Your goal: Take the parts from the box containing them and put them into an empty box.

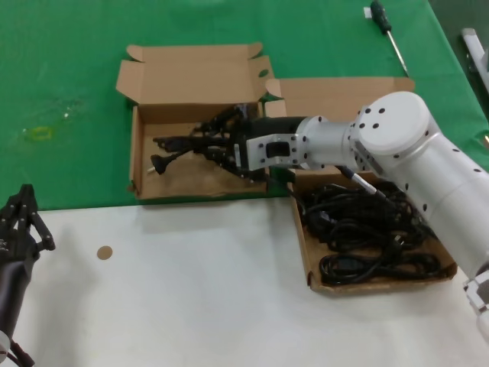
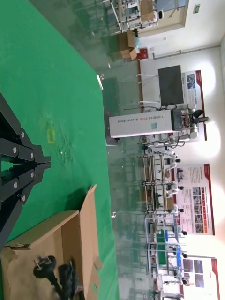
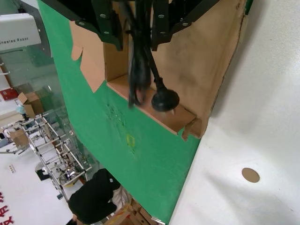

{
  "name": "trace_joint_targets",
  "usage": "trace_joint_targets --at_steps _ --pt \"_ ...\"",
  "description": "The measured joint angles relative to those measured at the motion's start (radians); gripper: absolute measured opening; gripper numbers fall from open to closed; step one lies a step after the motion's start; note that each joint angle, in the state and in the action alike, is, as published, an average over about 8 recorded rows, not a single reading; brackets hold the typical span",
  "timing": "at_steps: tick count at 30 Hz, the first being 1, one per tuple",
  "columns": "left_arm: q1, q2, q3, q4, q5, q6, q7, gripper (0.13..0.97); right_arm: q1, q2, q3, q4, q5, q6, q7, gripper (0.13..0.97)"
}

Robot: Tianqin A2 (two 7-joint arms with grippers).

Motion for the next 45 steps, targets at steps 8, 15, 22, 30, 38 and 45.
trace_joint_targets --at_steps 8,15,22,30,38,45 --pt "0.000 0.000 0.000 0.000 0.000 0.000 0.000 0.152 0.013 -0.015 0.022 -0.060 0.024 0.001 -0.057 0.328" --pt "0.000 0.000 0.000 0.000 0.000 0.000 0.000 0.152 0.000 0.004 0.031 -0.030 0.028 -0.001 -0.042 0.409" --pt "0.000 0.000 0.000 0.000 0.000 0.000 0.000 0.152 -0.038 0.060 0.028 0.101 0.007 0.000 0.054 0.543" --pt "0.000 0.000 0.000 0.000 0.000 0.000 0.000 0.152 -0.062 0.092 0.026 0.181 -0.005 0.000 0.107 0.722" --pt "0.000 0.000 0.000 0.000 0.000 0.000 0.000 0.162 -0.083 0.094 0.036 0.198 0.002 0.014 0.122 0.861" --pt "0.000 0.000 0.000 0.000 0.000 0.000 0.000 0.191 -0.152 0.097 0.070 0.252 0.028 0.063 0.166 0.904"
